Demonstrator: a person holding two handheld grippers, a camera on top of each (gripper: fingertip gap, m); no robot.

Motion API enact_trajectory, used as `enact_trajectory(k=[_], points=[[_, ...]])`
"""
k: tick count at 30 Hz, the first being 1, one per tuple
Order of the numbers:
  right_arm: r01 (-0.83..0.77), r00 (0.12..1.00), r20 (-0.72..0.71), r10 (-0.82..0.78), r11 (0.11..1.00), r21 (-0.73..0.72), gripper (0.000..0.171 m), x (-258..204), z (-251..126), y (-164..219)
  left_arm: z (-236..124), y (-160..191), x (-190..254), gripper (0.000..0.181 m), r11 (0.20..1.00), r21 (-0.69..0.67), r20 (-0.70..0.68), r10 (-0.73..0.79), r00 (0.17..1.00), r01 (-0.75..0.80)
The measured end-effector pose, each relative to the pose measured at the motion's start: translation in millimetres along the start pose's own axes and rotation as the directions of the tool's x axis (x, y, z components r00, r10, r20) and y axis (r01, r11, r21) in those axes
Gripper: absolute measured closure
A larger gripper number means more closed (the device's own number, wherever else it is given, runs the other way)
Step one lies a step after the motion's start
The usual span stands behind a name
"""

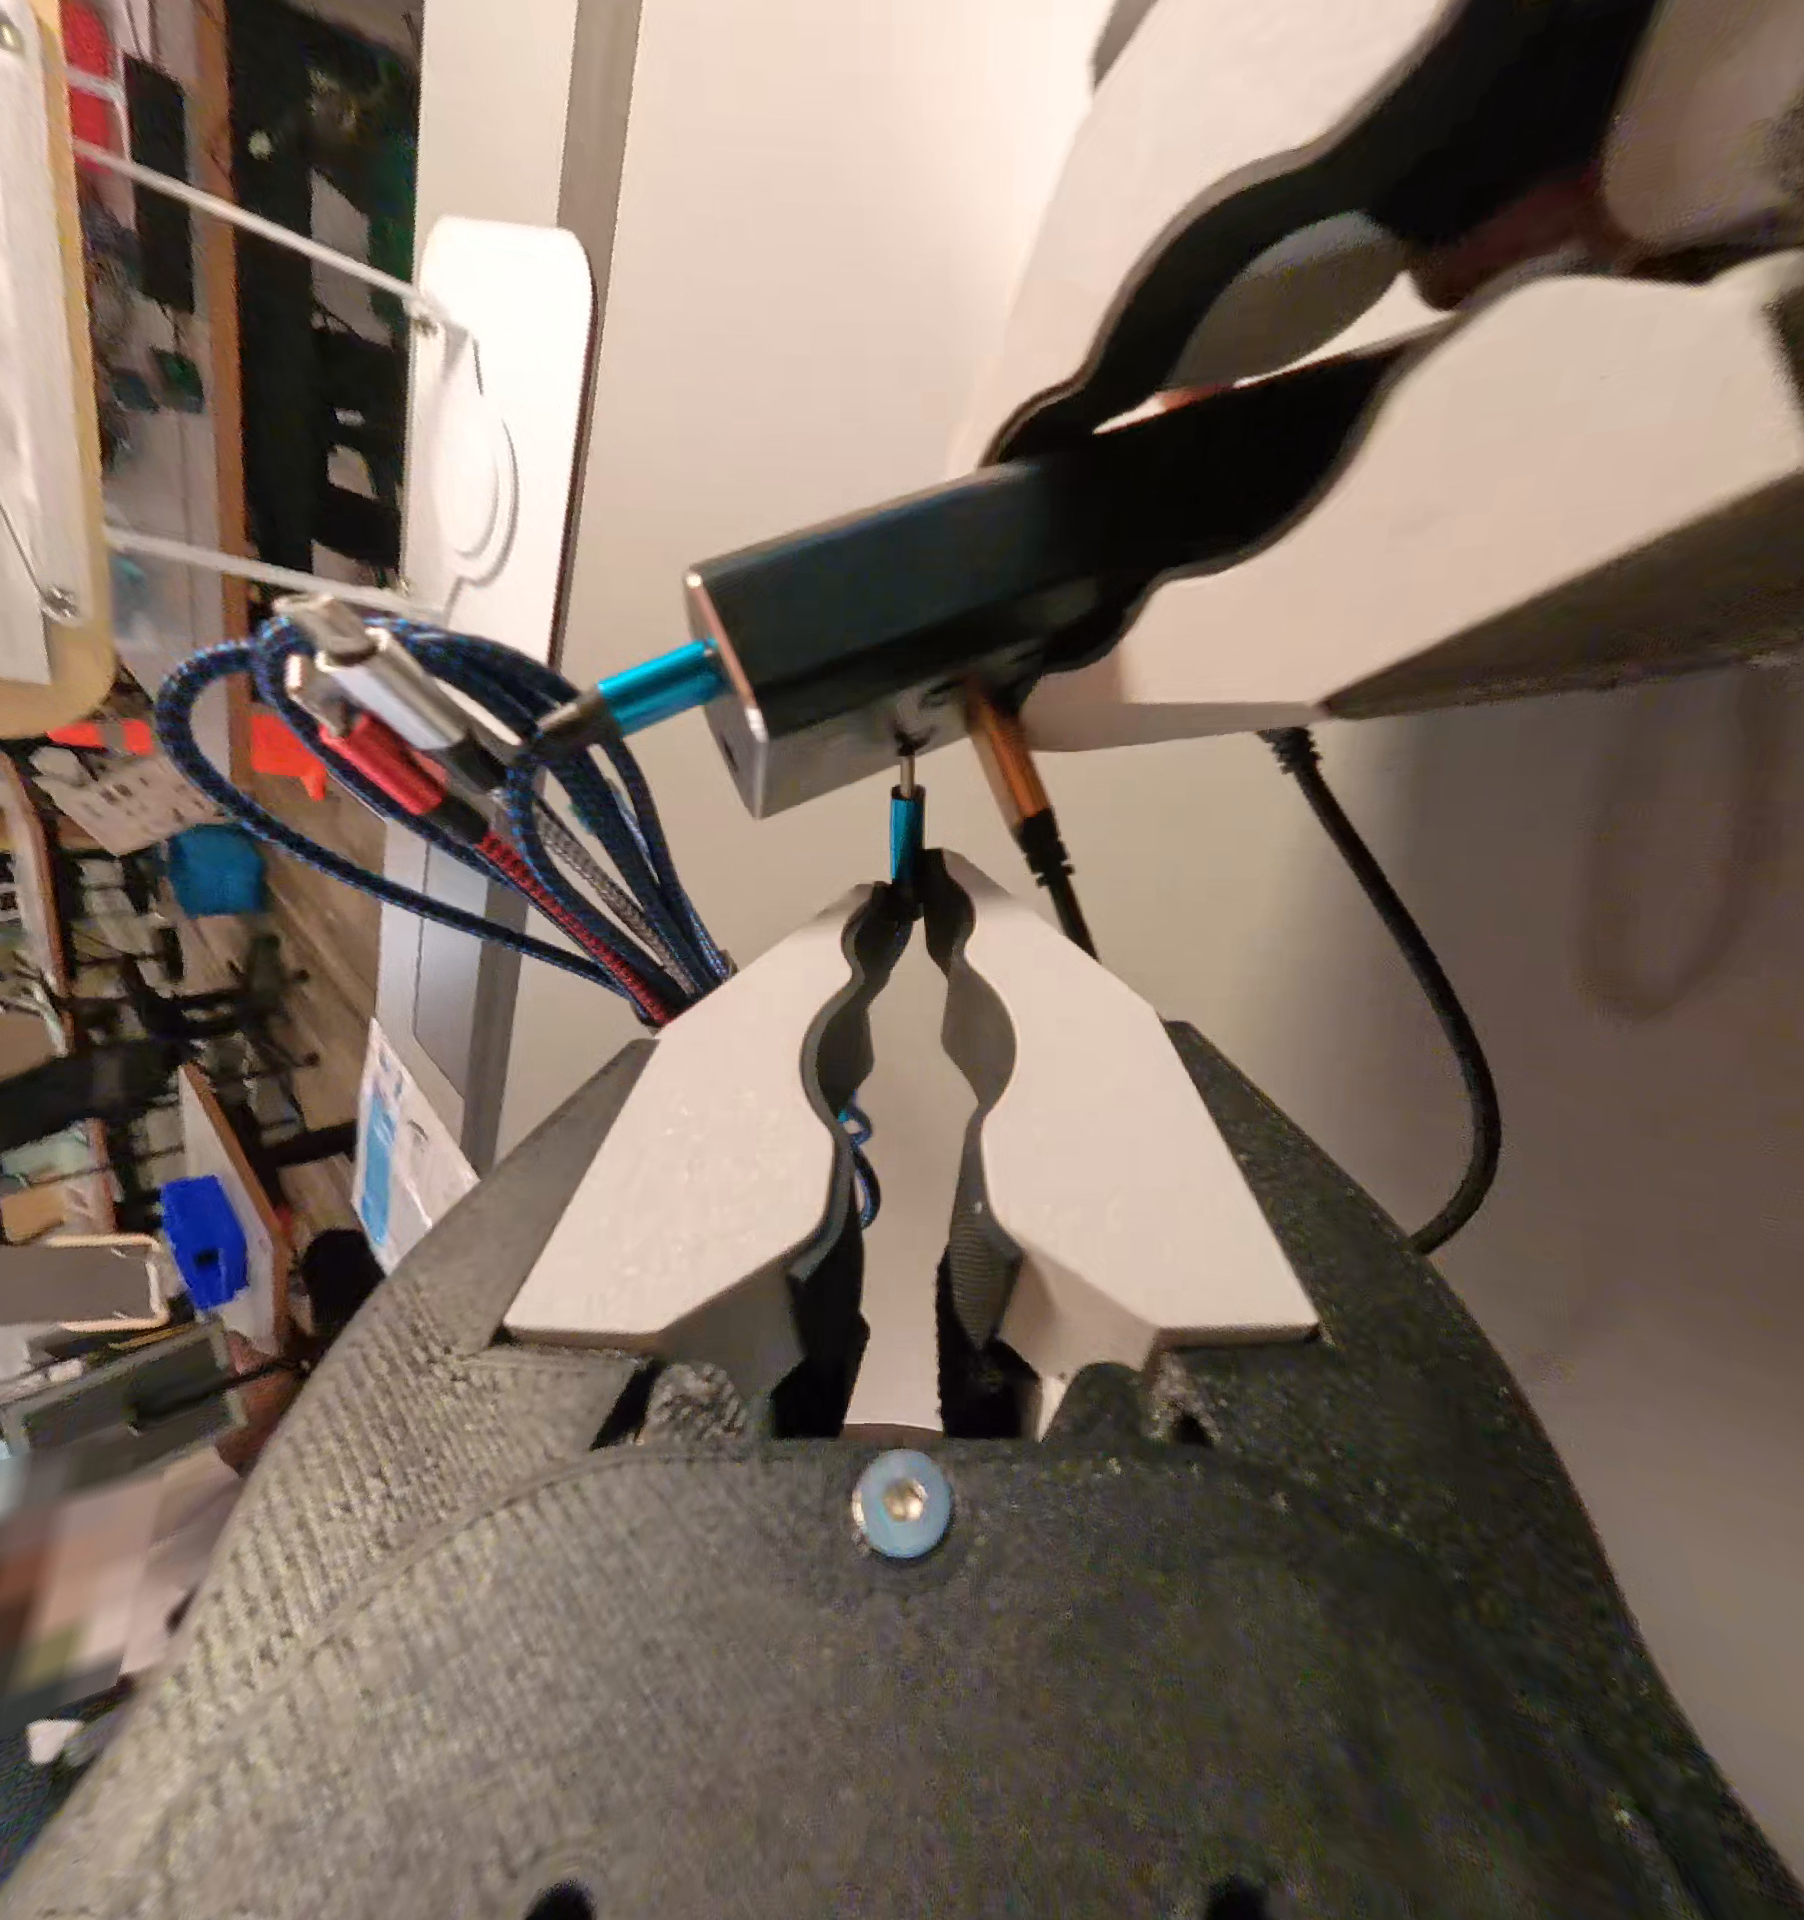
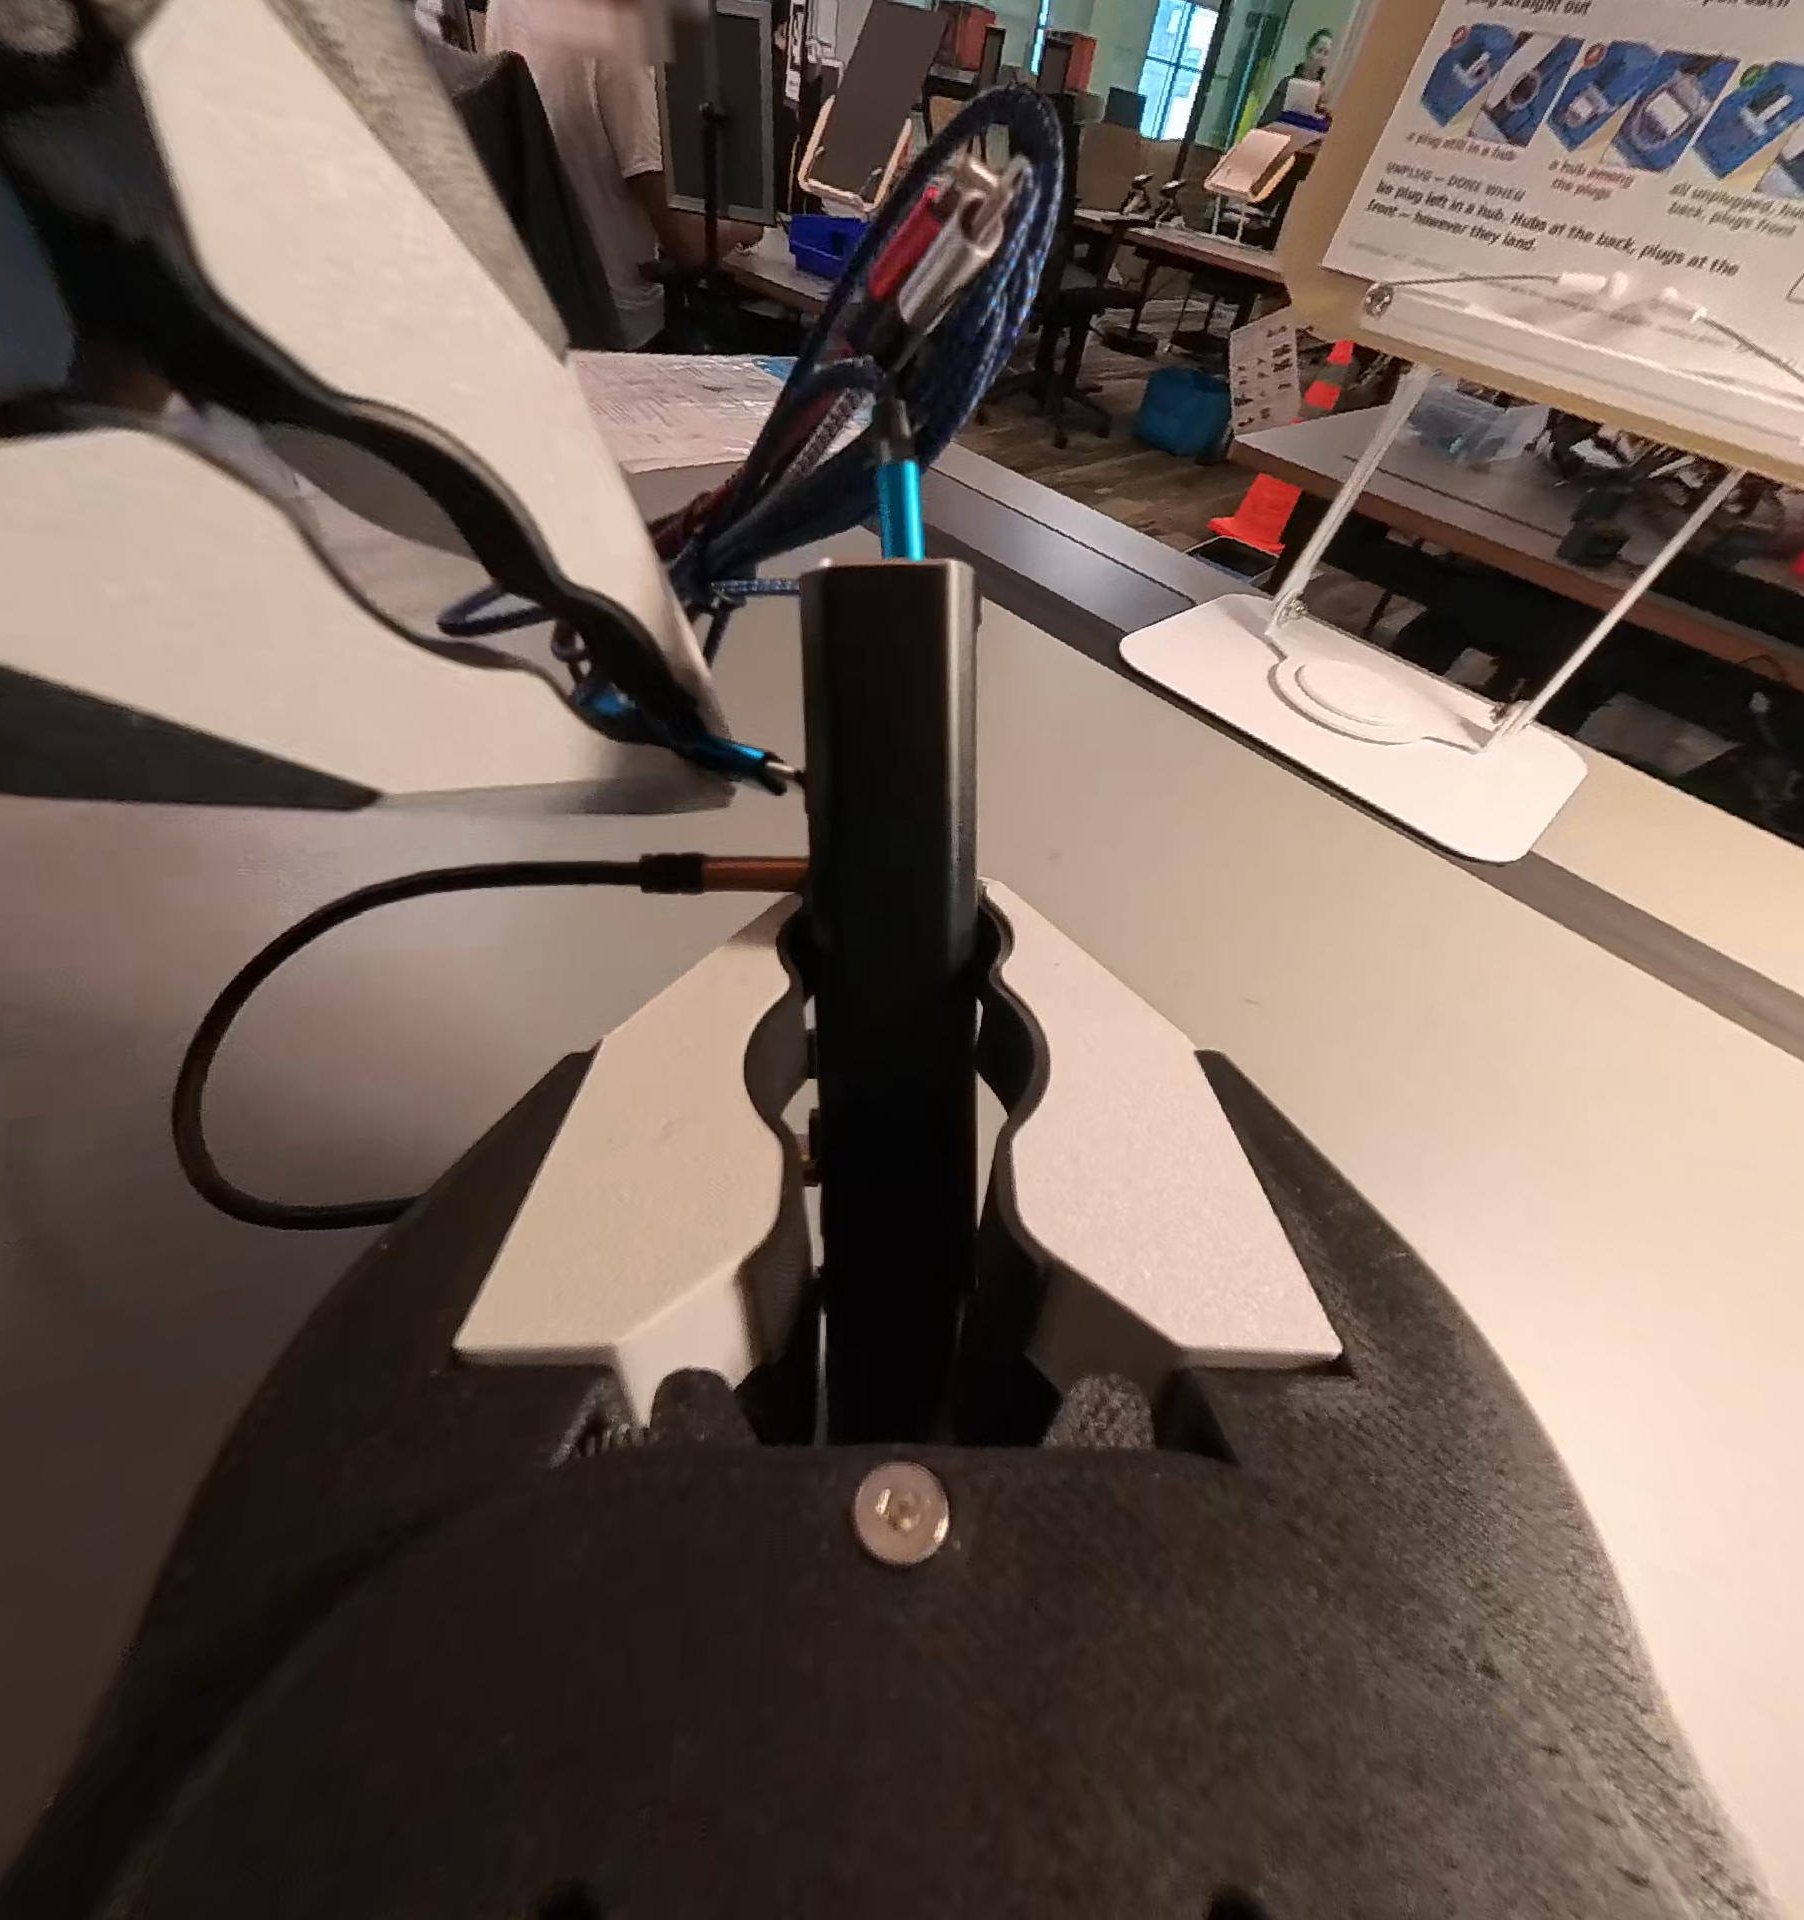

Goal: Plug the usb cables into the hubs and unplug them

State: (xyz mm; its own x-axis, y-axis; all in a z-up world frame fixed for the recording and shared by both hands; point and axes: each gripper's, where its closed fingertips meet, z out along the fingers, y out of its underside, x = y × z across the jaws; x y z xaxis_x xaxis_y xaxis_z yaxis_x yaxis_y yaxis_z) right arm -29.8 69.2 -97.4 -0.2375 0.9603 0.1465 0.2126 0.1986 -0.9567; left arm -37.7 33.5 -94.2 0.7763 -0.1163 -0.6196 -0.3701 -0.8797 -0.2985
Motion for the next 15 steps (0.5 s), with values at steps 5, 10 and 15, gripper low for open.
enact_trajectory(k=[5,10,15], points=[[-0.015,0.999,-0.033,0.014,0.999,-0.037,0.146,4,6,4,13,3,0,0.173,0.996,-0.023,-0.070,-0.088,0.994,0.087],[-0.054,0.997,-0.057,0.048,0.993,-0.109,0.145,11,13,9,24,1,-4,0.173,0.991,-0.082,-0.069,-0.111,0.991,0.105],[-0.100,0.995,-0.037,0.095,0.983,-0.153,0.145,15,18,13,31,-4,-8,0.173,0.985,-0.097,-0.085,-0.149,0.985,0.141]])
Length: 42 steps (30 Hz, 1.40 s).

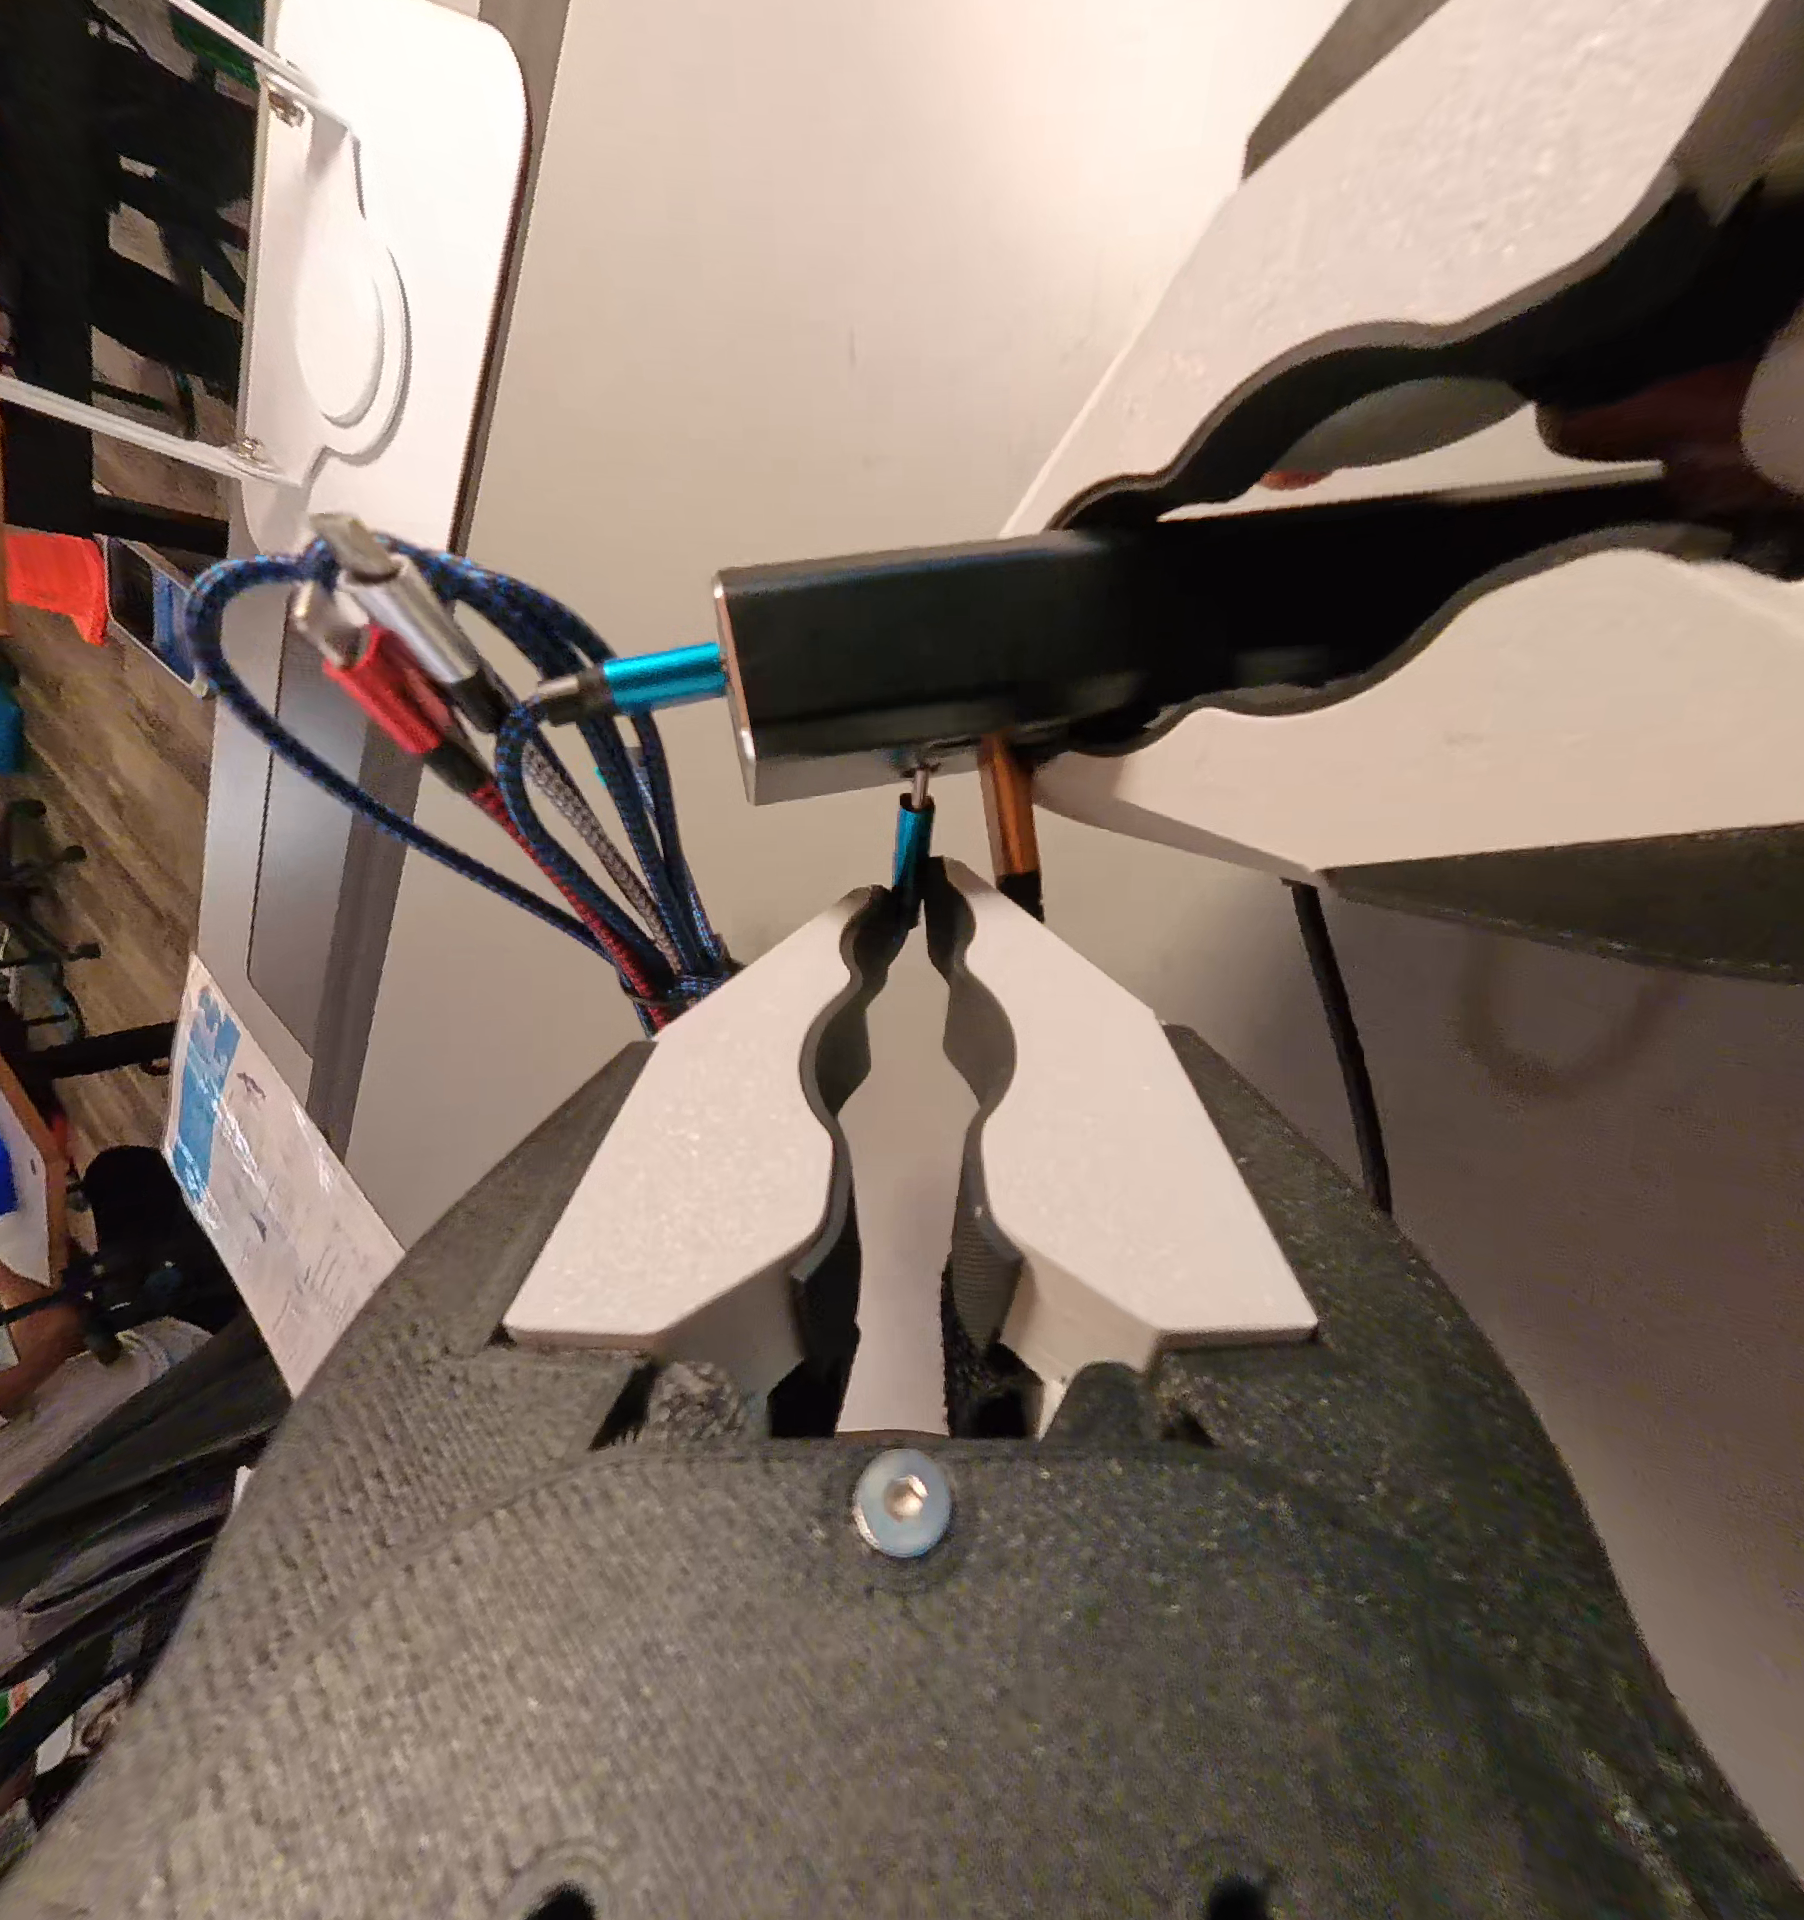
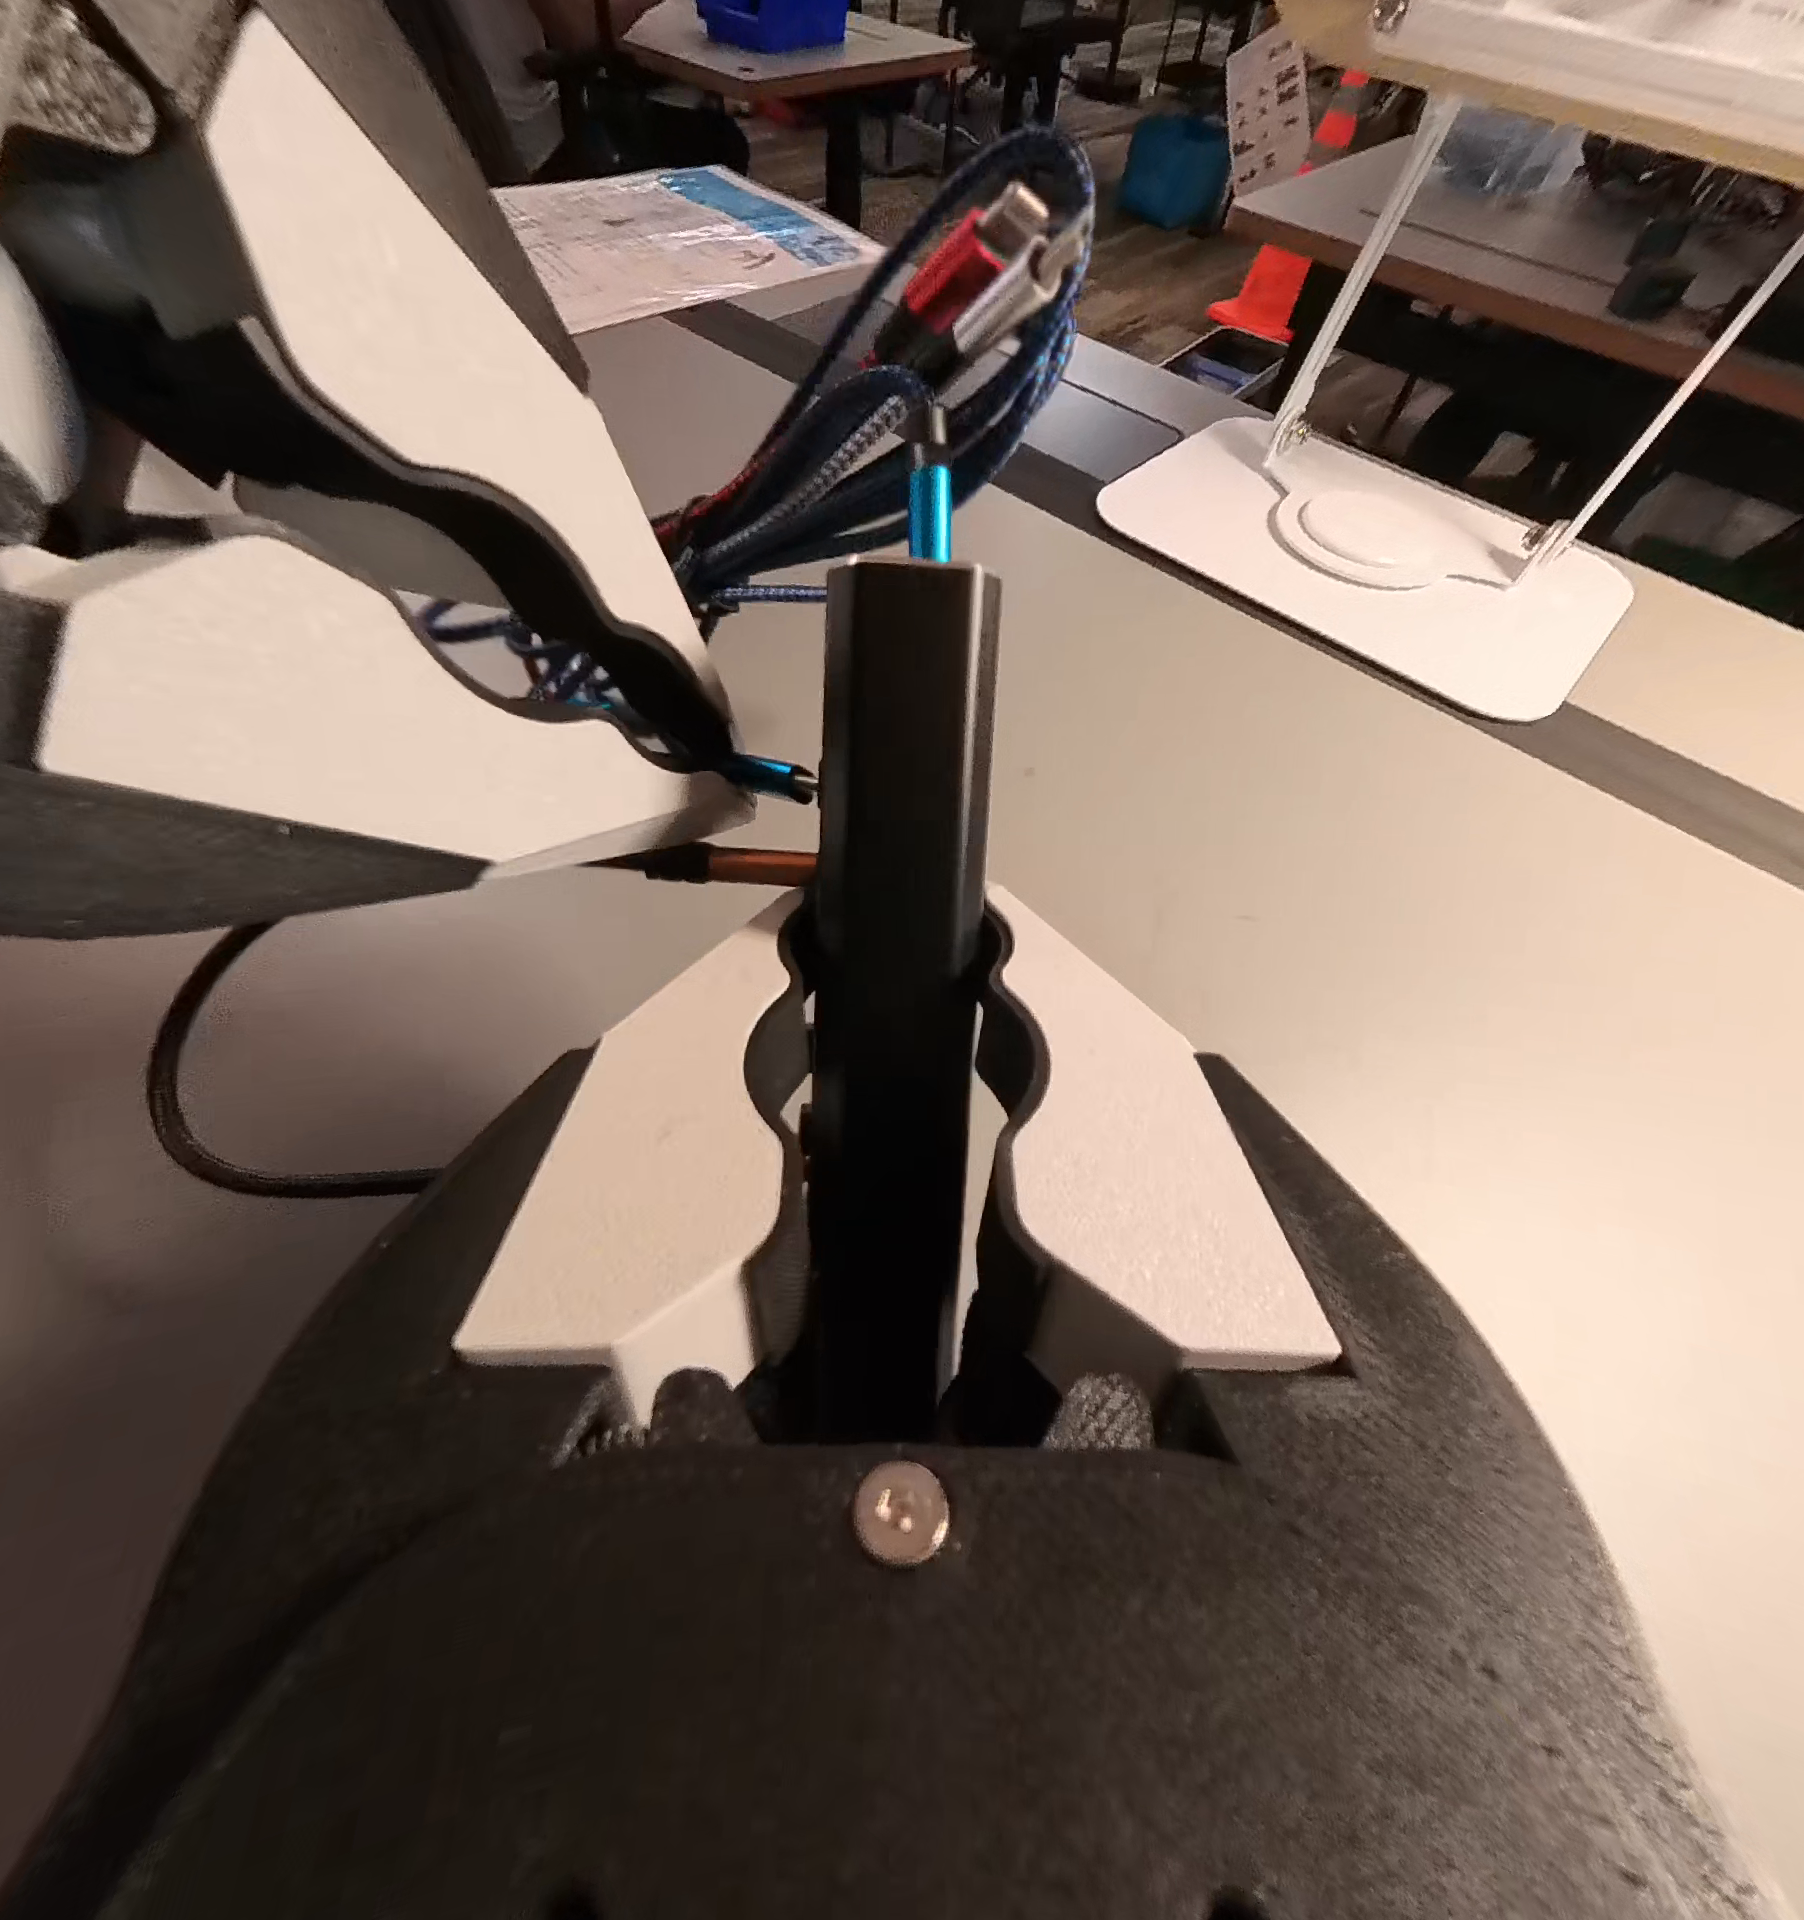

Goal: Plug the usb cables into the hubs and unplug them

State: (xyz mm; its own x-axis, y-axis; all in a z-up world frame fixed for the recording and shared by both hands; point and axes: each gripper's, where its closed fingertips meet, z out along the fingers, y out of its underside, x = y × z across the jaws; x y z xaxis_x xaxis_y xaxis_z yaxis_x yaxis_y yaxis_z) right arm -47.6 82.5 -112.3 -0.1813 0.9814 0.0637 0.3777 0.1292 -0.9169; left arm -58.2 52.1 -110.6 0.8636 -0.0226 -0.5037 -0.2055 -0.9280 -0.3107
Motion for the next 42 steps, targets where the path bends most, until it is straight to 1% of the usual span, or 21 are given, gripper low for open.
enact_trajectory(k=[4,9,14,18,20,22,25,29,31,34,39,42], points=[[-0.024,1.000,0.020,0.024,1.000,-0.009,0.145,4,3,1,6,-4,-3,0.173,0.999,0.034,0.004,-0.025,1.000,0.025],[-0.005,0.997,0.070,0.008,0.999,-0.042,0.145,3,6,4,9,-4,-2,0.172,0.992,0.113,-0.037,-0.052,0.998,0.056],[0.103,0.994,0.041,-0.101,0.993,-0.063,0.145,2,7,4,11,-2,-1,0.173,0.989,0.139,-0.045,-0.050,0.998,0.055],[0.210,0.977,-0.017,-0.212,0.975,-0.074,0.145,4,8,2,14,-1,1,0.173,0.988,0.129,-0.055,-0.077,0.995,0.084],[0.234,0.971,-0.027,-0.237,0.968,-0.086,0.145,5,10,3,18,-1,1,0.174,0.988,0.123,-0.048,-0.085,0.995,0.091],[0.222,0.975,-0.007,-0.224,0.970,-0.099,0.145,7,13,8,24,0,2,0.173,0.987,0.131,-0.057,-0.082,0.995,0.089],[0.190,0.982,0.035,-0.187,0.975,-0.116,0.145,10,14,11,30,-5,-1,0.170,0.976,0.201,-0.056,-0.077,0.995,0.087],[0.134,0.988,0.092,-0.122,0.983,-0.128,0.145,14,15,13,35,-17,-3,0.170,0.924,0.373,-0.096,-0.059,0.994,0.091],[0.111,0.988,0.124,-0.095,0.985,-0.130,0.145,15,16,13,35,-20,-3,0.169,0.893,0.437,-0.132,-0.058,0.990,0.110],[0.084,0.986,0.151,-0.063,0.987,-0.137,0.145,17,18,14,34,-23,-3,0.167,0.849,0.514,-0.158,-0.049,0.986,0.124],[0.060,0.985,0.166,-0.038,0.989,-0.133,0.145,18,20,13,26,-25,-5,0.165,0.766,0.633,-0.151,-0.020,0.988,0.112],[0.053,0.985,0.172,-0.030,0.990,-0.129,0.145,18,20,13,20,-24,-4,0.163,0.724,0.679,-0.164,-0.008,0.986,0.119]])
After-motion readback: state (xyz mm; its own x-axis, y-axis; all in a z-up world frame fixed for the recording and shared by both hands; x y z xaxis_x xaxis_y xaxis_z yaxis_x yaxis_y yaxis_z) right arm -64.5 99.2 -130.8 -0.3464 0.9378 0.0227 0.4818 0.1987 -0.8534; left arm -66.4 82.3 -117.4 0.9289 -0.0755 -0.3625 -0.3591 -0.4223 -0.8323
